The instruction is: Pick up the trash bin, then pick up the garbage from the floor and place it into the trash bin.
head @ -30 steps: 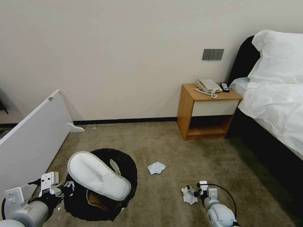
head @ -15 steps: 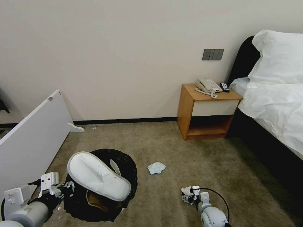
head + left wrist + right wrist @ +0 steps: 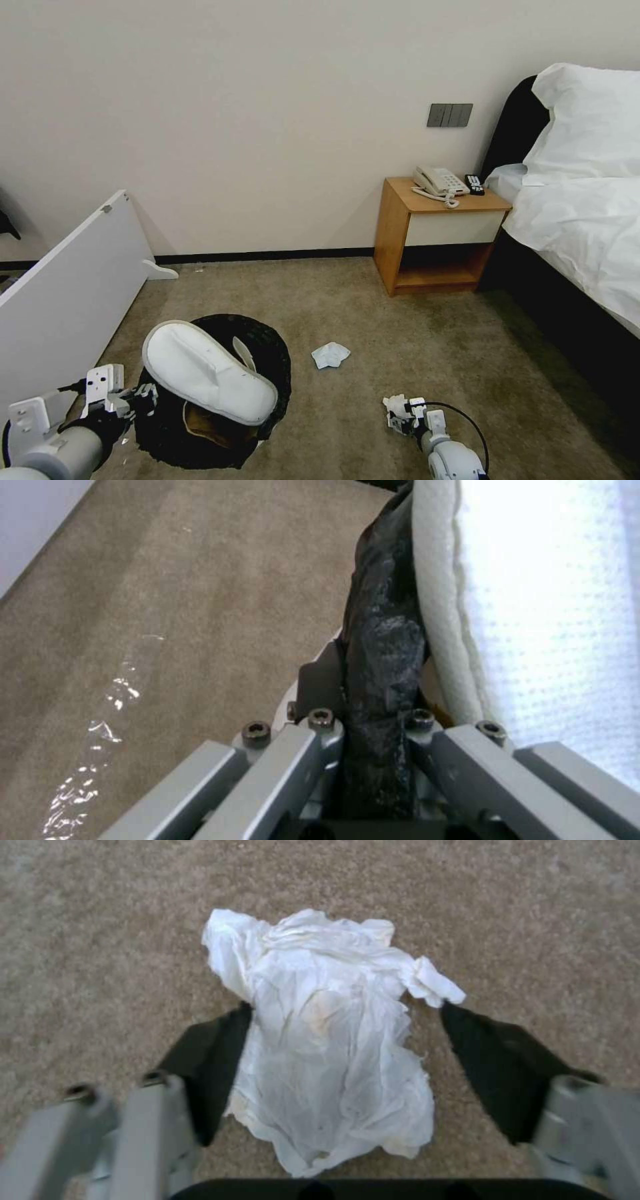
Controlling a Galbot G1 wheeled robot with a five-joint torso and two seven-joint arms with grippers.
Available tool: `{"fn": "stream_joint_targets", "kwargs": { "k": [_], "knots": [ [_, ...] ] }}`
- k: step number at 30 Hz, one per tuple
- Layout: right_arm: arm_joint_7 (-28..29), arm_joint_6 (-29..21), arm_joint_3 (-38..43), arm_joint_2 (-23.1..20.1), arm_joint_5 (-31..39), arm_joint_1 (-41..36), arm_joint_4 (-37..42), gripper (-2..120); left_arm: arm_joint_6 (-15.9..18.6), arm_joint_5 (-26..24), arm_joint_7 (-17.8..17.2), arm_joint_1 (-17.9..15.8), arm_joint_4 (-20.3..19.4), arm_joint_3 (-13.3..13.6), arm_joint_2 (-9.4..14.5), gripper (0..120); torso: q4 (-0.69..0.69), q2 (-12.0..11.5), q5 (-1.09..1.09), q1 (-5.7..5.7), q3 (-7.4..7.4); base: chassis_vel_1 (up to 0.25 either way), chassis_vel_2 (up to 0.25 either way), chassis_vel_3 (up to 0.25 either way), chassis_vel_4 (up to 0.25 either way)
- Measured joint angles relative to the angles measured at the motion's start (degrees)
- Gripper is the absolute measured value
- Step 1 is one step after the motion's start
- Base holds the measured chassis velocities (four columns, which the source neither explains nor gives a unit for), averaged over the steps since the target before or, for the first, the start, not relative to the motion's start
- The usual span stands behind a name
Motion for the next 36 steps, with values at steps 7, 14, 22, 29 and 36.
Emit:
{"fn": "stream_joint_targets", "kwargs": {
  "k": [7,14,22,29,36],
  "knots": [
    [-0.89,0.71,0.34,0.55,0.2,0.5,-1.27,50,0.0,-0.1,-0.05,0.28,-0.41,-0.21,-0.11,3,0.0,0.0,0.0,0.0,0.0,0.0,0.0,0.0,0.0],
    [-1.01,0.78,0.57,0.53,0.68,0.6,-1.64,23,0.0,-0.15,-0.07,0.41,-0.56,-0.26,-0.15,3,0.0,0.0,0.0,0.0,0.0,0.0,0.0,0.0,0.0],
    [-1.03,0.78,0.59,0.0,1.3,0.24,-0.85,0,0.0,-0.16,-0.12,0.27,-0.59,-0.24,-0.07,3,0.0,0.0,0.0,0.0,0.0,0.0,0.0,0.0,0.0],
    [-0.99,1.32,0.62,-0.27,1.42,0.1,0.23,0,0.0,-0.12,-0.14,0.27,-0.52,-0.13,-0.1,3,0.0,0.0,0.0,0.0,0.0,0.0,0.0,0.0,0.0],
    [-0.04,2.79,2.12,-2.82,3.15,-2.23,13.03,0,0.0,-0.12,-0.14,0.25,-0.49,0.11,-0.14,3,0.0,0.0,0.0,0.0,0.0,0.0,0.0,0.0,0.0]
  ]
}}
